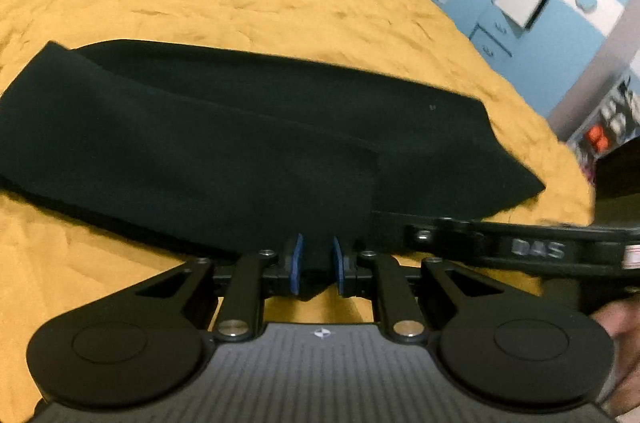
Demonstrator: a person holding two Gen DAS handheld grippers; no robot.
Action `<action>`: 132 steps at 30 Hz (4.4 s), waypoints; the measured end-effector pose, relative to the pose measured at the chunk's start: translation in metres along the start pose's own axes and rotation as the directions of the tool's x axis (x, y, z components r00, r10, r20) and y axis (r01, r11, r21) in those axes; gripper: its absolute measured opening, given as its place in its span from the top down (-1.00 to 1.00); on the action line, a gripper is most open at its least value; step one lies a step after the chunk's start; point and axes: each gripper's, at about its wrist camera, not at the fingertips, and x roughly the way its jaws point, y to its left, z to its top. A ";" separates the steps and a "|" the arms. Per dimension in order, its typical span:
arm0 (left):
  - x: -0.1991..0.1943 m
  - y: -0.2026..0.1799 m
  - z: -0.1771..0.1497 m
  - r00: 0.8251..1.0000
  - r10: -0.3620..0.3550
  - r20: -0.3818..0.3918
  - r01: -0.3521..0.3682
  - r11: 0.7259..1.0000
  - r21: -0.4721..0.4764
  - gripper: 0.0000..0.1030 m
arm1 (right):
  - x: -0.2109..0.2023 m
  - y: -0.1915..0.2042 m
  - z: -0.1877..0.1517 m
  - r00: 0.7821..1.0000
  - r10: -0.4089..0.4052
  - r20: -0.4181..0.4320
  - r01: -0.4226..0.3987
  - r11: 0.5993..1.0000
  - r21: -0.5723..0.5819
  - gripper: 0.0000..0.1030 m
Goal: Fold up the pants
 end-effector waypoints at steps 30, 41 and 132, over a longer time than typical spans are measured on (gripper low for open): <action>-0.083 0.099 0.011 0.927 0.306 0.216 -0.247 0.932 -0.264 0.67 | -0.124 0.082 0.228 0.991 -0.010 0.135 0.031 0.988 -0.151 1.00; -0.056 0.091 0.018 0.936 0.310 0.167 -0.277 0.941 -0.196 0.67 | -0.106 -0.089 0.204 0.957 -0.290 -0.013 0.289 0.950 0.119 1.00; 0.007 0.148 0.050 0.984 0.004 0.179 0.074 0.899 -0.431 0.83 | -0.004 0.017 0.045 0.920 -0.359 0.157 0.389 0.890 -0.240 0.83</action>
